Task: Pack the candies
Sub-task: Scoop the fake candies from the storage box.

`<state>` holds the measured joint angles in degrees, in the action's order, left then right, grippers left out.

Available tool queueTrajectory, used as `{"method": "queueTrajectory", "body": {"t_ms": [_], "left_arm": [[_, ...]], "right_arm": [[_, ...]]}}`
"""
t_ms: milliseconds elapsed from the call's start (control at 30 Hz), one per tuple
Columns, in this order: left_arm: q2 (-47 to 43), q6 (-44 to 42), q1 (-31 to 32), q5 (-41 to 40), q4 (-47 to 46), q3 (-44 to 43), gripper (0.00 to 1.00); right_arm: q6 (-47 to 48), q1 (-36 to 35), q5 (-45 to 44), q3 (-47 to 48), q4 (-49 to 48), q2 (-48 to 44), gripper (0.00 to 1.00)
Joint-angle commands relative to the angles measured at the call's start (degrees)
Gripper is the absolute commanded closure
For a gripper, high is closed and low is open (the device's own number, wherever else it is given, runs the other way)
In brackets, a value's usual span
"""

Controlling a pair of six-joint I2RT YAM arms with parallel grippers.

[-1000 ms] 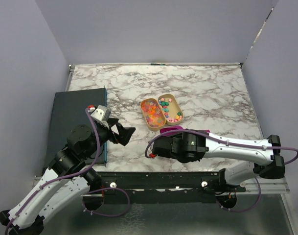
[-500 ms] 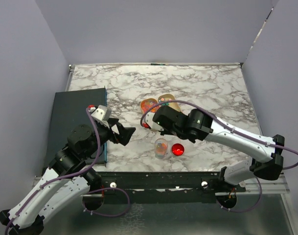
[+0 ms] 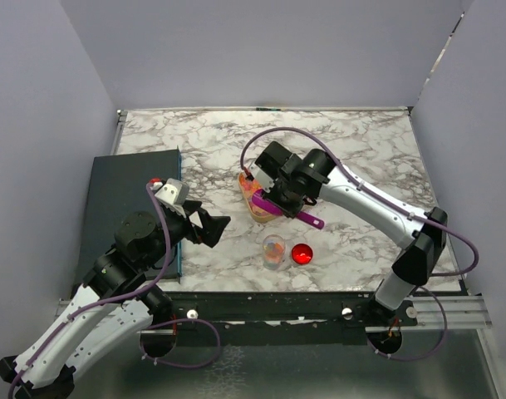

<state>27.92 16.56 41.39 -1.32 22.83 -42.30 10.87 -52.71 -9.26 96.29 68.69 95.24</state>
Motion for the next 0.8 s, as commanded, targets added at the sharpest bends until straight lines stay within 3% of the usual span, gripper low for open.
{"method": "queueTrajectory", "body": {"t_ms": [0,467,767], "left_arm": [[-0.76,-0.72,0.19,0.44,-0.64,0.54,0.01],[-2.16,-0.69,0.18,0.99,-0.59,0.55,0.01],[-2.55,-0.68,0.18,1.06,-0.61,0.55,0.01]], "right_arm": [[-8.63,3.32,6.21,2.92,5.08,4.37,0.99],[-14.23,8.76,17.09,10.28,6.18,18.18,0.99],[-15.42,12.23,19.73,13.14,5.57,24.26,0.99]]}}
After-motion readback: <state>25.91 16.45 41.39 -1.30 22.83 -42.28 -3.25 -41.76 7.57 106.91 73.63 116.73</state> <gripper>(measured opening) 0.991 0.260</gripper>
